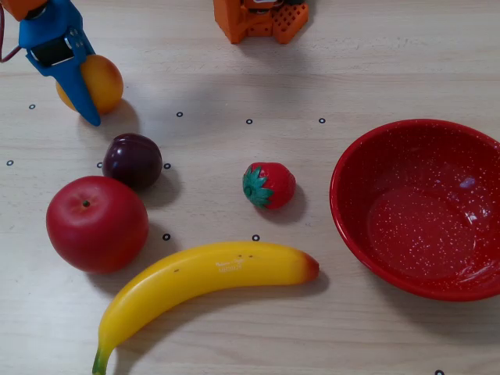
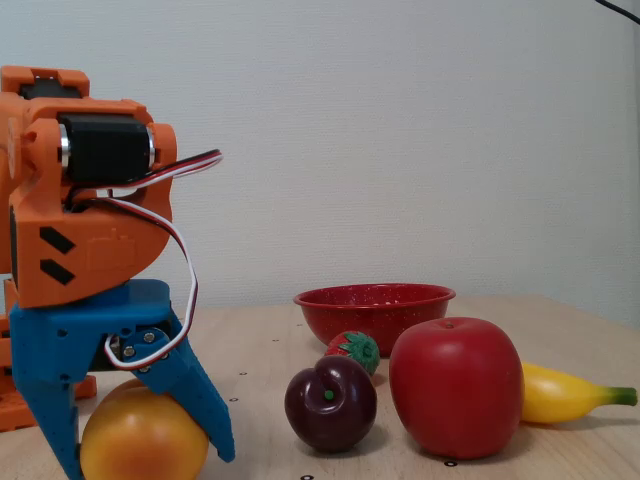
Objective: Put the peach in the red bowl.
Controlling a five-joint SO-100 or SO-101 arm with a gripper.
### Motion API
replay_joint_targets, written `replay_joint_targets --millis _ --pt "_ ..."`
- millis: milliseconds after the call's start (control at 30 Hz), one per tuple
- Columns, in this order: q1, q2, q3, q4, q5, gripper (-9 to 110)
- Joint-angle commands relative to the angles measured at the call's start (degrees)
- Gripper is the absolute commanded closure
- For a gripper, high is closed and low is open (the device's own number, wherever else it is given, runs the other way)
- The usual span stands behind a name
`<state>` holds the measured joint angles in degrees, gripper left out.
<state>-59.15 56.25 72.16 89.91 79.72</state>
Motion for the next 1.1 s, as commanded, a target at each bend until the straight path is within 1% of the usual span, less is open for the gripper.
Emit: replay_joint_targets --millis 0,133,233,300,367,400,500,567,833,933,1067 --pt "-0.88 3.16 -1.49 -0.79 1.67 64" --pt "-0.88 3.34 -1.49 -1.23 1.76 67" --pt "-0.88 3.43 -1.49 -1.23 2.37 74" --pt "-0.79 3.43 -1.49 -1.32 3.08 84" --pt "-0.70 3.52 -1.67 -1.41 2.64 99" --pt "-0.70 3.78 -1.67 -1.67 2.11 101" --pt "-0.70 4.57 -2.64 -1.23 0.09 101" --pt "-0.44 4.83 -5.36 1.14 -1.41 101" --pt "3.43 11.69 -18.54 15.64 -6.77 101" --pt "6.15 16.00 -23.47 21.62 -9.67 101" --pt "12.22 23.29 -25.84 21.62 -16.08 101"
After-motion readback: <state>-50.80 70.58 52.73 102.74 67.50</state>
